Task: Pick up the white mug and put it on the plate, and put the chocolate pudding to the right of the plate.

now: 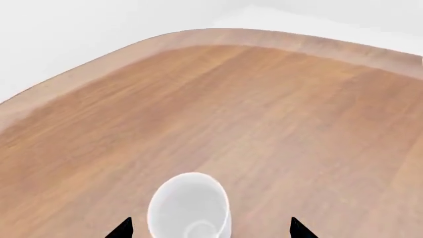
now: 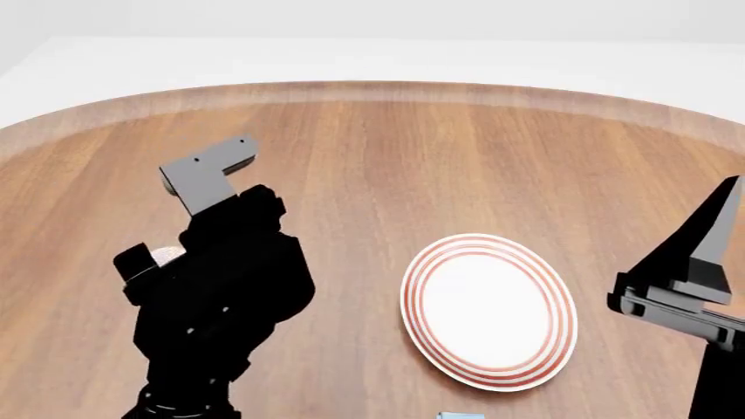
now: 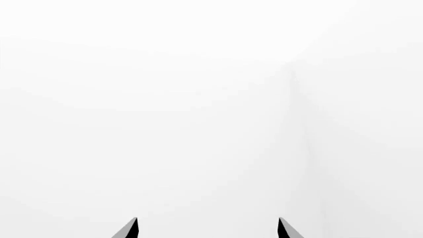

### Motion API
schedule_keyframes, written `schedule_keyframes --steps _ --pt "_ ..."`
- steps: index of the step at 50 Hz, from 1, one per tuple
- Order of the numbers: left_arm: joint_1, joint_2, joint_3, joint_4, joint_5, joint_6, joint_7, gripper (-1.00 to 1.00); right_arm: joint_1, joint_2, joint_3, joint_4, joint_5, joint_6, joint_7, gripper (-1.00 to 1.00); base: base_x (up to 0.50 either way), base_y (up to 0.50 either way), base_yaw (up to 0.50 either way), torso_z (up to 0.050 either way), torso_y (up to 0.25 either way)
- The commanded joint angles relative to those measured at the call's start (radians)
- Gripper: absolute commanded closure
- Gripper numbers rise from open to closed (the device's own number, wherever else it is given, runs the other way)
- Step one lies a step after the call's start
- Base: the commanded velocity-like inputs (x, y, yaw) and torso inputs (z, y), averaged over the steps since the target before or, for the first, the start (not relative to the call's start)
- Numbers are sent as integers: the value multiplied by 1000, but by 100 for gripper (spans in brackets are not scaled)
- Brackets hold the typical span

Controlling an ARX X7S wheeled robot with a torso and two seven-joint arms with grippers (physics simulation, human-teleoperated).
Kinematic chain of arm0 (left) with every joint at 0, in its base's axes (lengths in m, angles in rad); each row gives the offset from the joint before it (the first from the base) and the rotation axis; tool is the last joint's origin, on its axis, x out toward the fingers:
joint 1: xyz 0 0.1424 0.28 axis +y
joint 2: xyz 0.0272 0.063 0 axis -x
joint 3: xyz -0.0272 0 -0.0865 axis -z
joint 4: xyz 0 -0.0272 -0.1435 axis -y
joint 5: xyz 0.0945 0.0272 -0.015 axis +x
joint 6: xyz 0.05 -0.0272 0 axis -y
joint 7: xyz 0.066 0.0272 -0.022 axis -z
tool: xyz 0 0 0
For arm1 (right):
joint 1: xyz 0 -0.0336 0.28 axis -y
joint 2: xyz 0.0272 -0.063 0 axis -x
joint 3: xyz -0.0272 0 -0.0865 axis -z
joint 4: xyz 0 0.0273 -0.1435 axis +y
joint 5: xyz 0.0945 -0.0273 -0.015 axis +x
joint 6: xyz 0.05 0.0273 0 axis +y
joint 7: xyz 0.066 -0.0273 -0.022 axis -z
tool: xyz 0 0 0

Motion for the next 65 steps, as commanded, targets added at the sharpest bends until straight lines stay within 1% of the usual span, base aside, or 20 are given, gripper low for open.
schedule_keyframes --steps 1,6,7,14,19,29,38,49,65 --pt "31 -6 1 -103 -14 95 -3 -100 -5 5 -3 1 7 -9 1 -100 0 0 0 0 0" --pt "47 -4 -6 -138 -30 176 27 -100 -5 7 -6 -2 7 -7 2 -100 0 0 0 0 0" --pt "48 -4 0 -150 -36 206 59 -100 -5 7 -6 -3 7 -6 3 -100 0 0 0 0 0" --pt "55 -12 28 -192 -51 261 78 -100 -5 10 -7 0 7 -11 4 -100 0 0 0 0 0" --pt "83 -18 22 -242 -57 331 115 -100 -5 13 -9 -5 8 -5 8 -100 0 0 0 0 0" --pt "128 -17 -5 -251 -73 432 85 -100 -6 15 -15 -2 7 -8 11 -100 0 0 0 0 0" --pt "122 -26 12 -310 -67 490 107 -100 -7 17 -17 7 8 -16 13 -100 0 0 0 0 0" --pt "119 -32 31 -382 -67 560 171 -100 -7 20 -23 11 7 -18 16 -100 0 0 0 0 0" --pt "135 -42 31 -463 -83 619 196 -100 -6 27 -25 10 12 -14 22 -100 0 0 0 0 0"
